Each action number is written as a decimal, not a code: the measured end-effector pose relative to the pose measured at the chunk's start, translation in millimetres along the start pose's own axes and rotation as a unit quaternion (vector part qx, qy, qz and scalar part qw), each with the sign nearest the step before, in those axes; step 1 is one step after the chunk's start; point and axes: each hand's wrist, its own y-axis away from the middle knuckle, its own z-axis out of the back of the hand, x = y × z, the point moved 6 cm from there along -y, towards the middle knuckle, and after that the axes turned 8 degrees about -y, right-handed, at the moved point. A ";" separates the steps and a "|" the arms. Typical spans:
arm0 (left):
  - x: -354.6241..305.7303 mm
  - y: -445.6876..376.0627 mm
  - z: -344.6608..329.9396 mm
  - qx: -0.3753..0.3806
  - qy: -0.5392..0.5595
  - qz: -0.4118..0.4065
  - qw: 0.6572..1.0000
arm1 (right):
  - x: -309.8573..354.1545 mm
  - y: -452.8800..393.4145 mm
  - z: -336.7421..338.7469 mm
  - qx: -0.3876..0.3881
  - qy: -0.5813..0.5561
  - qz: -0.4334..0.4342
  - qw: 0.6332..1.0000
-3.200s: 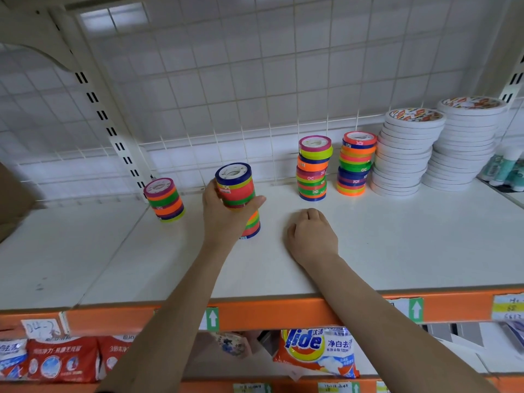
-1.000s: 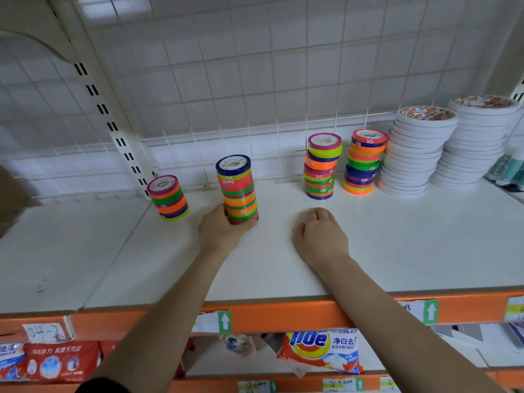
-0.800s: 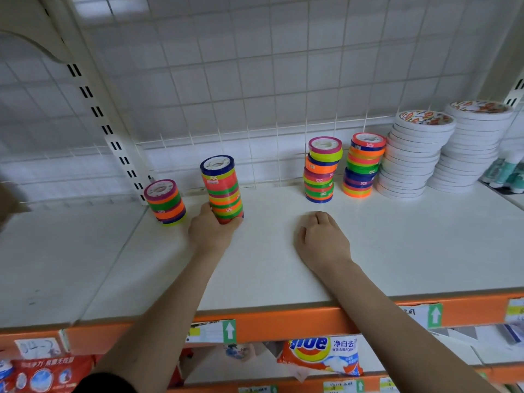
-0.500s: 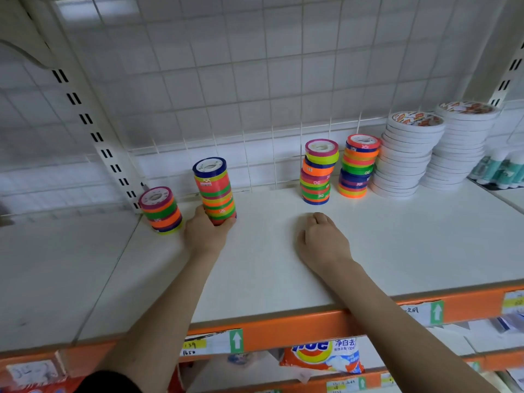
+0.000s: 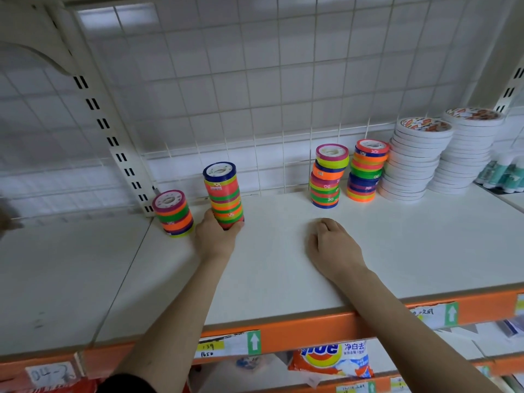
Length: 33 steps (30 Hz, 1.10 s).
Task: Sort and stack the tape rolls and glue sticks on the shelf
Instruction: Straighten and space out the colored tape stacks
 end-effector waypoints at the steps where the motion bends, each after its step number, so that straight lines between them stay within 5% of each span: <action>1: -0.2 -0.5 0.2 0.000 -0.001 0.002 1.000 | -0.3 0.2 0.0 -0.001 -0.002 0.000 1.000; 11: -6.4 3.6 6.3 0.004 -0.026 -0.001 1.000 | 0.1 2.8 1.6 -0.015 -0.011 0.009 1.000; 20: -3.8 23.4 8.1 0.114 -0.097 0.018 0.989 | 1.8 4.8 2.9 -0.019 -0.014 0.012 1.000; 26: -36.4 70.7 7.5 0.115 -0.183 -0.131 0.967 | -3.5 1.4 7.5 -0.027 -0.045 -0.007 0.999; 33: -77.2 63.6 -27.4 0.144 -0.223 -0.188 0.946 | -37.0 -13.8 41.4 -0.058 -0.063 -0.053 0.995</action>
